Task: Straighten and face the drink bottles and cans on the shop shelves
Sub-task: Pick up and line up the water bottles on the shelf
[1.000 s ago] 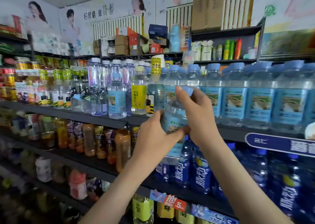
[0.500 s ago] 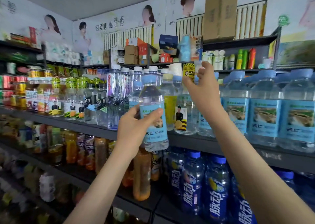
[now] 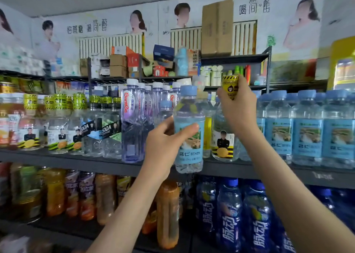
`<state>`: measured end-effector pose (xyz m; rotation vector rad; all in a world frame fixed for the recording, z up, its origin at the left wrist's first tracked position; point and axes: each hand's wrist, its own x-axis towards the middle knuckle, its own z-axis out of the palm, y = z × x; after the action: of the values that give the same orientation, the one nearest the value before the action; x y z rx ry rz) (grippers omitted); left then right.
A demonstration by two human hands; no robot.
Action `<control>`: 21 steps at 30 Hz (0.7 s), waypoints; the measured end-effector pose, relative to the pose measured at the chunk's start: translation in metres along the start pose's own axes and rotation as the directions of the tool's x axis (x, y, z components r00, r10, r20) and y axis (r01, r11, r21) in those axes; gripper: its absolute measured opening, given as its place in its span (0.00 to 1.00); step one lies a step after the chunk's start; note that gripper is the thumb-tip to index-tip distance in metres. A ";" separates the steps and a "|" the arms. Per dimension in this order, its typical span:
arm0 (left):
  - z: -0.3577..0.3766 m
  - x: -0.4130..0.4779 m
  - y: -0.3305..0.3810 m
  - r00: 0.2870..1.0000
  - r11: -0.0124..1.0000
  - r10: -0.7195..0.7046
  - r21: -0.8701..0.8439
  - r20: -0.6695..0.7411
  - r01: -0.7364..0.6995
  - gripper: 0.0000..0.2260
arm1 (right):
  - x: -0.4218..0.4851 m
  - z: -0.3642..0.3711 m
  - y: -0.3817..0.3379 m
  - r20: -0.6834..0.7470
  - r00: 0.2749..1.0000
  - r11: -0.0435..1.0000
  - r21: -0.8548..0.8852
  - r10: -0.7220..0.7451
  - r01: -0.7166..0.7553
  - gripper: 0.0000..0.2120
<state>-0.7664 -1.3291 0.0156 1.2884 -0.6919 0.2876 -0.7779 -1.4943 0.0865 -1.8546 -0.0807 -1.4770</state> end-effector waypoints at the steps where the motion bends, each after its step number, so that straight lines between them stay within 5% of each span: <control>1: 0.001 0.002 0.001 1.000 1.000 0.018 -0.013 0.021 -0.017 0.10 | -0.004 -0.006 -0.005 -0.022 0.999 0.999 0.019 -0.035 0.036 0.13; 7: 0.029 0.010 -0.001 0.992 0.998 0.065 -0.023 0.111 -0.063 0.17 | -0.011 -0.060 -0.029 -0.012 1.000 0.988 0.157 -0.004 0.006 0.09; 16: 0.079 0.013 -0.021 0.989 0.987 0.127 0.088 0.079 -0.133 0.10 | -0.028 -0.117 -0.014 0.008 0.998 0.994 0.093 0.060 -0.060 0.06; 21: 0.103 0.022 -0.038 0.982 0.941 0.189 0.284 0.002 -0.182 0.30 | -0.029 -0.126 -0.007 -0.015 0.998 0.993 0.103 0.054 -0.052 0.07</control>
<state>-0.7604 -1.4404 0.0114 1.4899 -0.7726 0.5732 -0.8938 -1.5513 0.0717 -1.7479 -0.0961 -1.4261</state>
